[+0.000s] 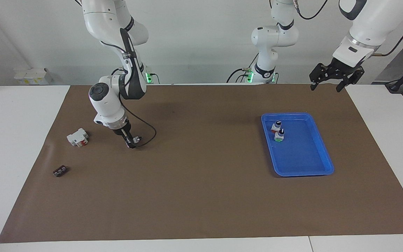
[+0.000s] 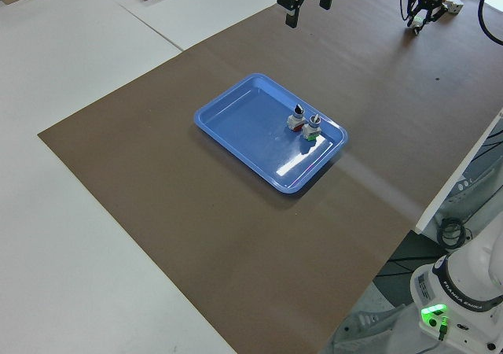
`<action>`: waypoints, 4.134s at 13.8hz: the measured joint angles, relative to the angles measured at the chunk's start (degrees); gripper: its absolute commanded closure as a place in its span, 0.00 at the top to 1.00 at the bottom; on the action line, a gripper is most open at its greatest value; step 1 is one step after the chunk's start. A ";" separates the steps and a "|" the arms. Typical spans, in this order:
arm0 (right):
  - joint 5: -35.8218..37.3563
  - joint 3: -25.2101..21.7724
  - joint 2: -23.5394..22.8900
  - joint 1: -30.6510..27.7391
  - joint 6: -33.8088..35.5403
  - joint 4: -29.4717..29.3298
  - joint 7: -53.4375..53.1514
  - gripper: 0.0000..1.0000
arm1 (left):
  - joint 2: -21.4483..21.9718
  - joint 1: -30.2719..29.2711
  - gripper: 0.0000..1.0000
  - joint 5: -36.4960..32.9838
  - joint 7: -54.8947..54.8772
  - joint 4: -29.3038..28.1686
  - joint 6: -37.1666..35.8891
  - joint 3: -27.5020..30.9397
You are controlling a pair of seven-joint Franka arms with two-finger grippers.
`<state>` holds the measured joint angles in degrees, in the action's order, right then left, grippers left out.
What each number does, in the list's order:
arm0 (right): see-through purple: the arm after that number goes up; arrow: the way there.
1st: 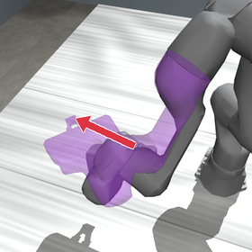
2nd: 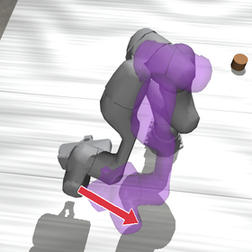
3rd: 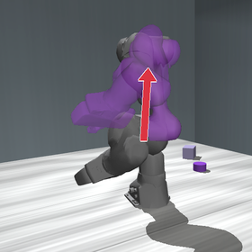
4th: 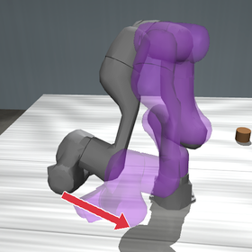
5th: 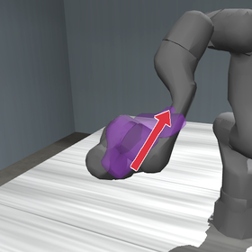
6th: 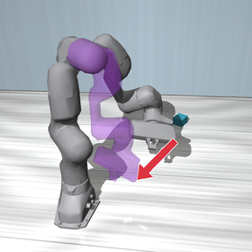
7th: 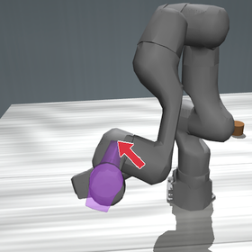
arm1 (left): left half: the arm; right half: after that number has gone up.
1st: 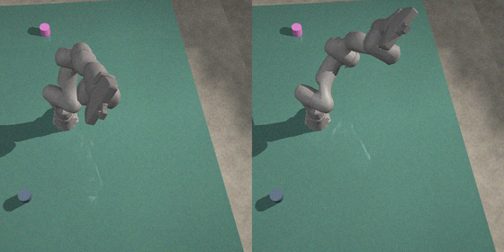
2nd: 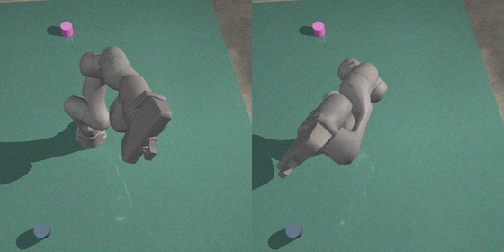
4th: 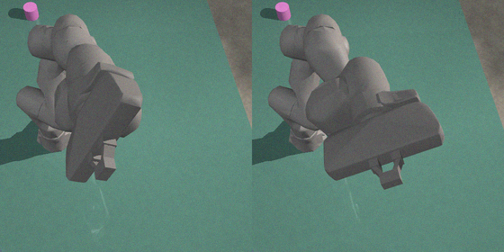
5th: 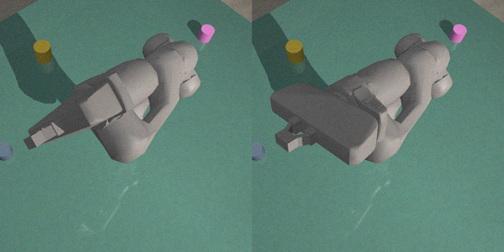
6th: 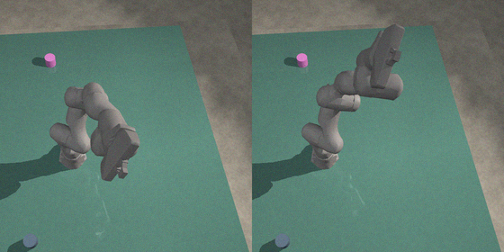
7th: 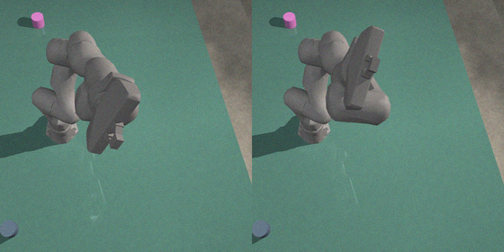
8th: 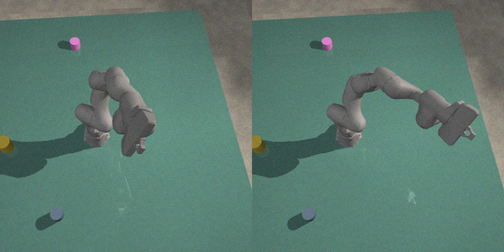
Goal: Turn and place switch with both arms
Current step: 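Reach the right gripper to the green-topped switch and grasp it, then lift the switch with the right gripper while the left gripper approaches, then close the left gripper on the switch held by the right gripper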
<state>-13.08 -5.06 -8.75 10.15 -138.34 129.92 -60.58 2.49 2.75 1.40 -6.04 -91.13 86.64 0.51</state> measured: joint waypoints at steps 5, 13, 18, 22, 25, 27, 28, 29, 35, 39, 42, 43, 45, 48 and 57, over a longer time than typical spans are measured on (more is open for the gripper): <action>-13.10 0.38 0.58 0.27 17.97 -12.50 -0.37 0.00 | 0.13 0.11 1.00 0.00 0.01 0.00 -0.02 -0.64; -34.52 7.14 1.66 1.45 29.78 -25.23 -21.41 0.00 | 0.83 3.67 0.99 8.87 9.47 -0.70 -0.71 -2.21; -40.21 12.11 2.57 3.23 29.14 -26.99 -33.29 0.00 | 0.82 3.72 0.99 18.97 21.95 -0.78 0.81 -2.32; -40.30 12.38 2.73 9.12 22.79 -27.06 -38.54 0.00 | 0.81 3.73 0.98 26.63 41.15 -0.85 3.21 -3.36; -40.68 12.48 2.72 12.45 16.78 -27.04 -40.51 0.00 | 0.78 3.77 0.85 29.31 49.33 -0.97 6.09 -5.23; -40.77 12.39 2.72 12.64 16.55 -27.04 -40.58 0.00 | 0.79 3.88 0.85 30.01 42.66 -1.40 6.23 -6.29; -40.77 12.25 2.72 12.62 16.60 -27.04 -40.58 0.00 | 0.83 3.94 0.85 30.12 36.92 -1.91 6.23 -6.80; -40.77 12.14 2.72 12.60 16.60 -27.04 -40.58 0.00 | 0.93 4.02 0.85 30.20 31.31 -2.59 6.23 -7.25; -40.77 12.07 2.72 12.59 16.57 -27.04 -40.58 0.00 | 1.77 4.40 0.50 30.39 13.22 -4.13 6.52 -10.22; -40.77 12.09 2.72 12.62 16.39 -27.05 -40.58 0.00 | 1.89 4.41 0.45 30.60 3.08 -5.03 9.94 -11.18; -40.77 12.15 2.72 12.65 15.76 -27.05 -40.58 0.00 | 1.89 4.41 0.45 33.21 -2.26 -6.89 13.04 -11.52; -40.77 12.16 2.72 12.65 15.75 -27.05 -40.58 0.00 | 1.89 4.41 0.45 33.98 -3.39 -7.19 13.31 -11.53; -40.77 12.16 2.72 12.66 15.75 -27.05 -40.58 0.00 | 1.84 4.41 0.45 36.61 -4.74 -7.52 14.49 -11.53; -40.77 12.17 2.72 12.66 15.75 -27.05 -40.58 0.00 | 0.95 4.41 0.45 37.98 -5.64 -8.00 16.44 -11.55; -40.77 12.11 2.71 12.64 15.76 -26.78 -40.58 0.00 | 0.01 4.41 0.31 38.45 -8.74 -9.26 16.70 -12.18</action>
<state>-53.85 7.06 -6.04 22.79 -122.58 103.15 -101.16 2.50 7.16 39.85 -14.78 -100.39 103.33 -11.67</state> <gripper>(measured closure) 0.586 0.612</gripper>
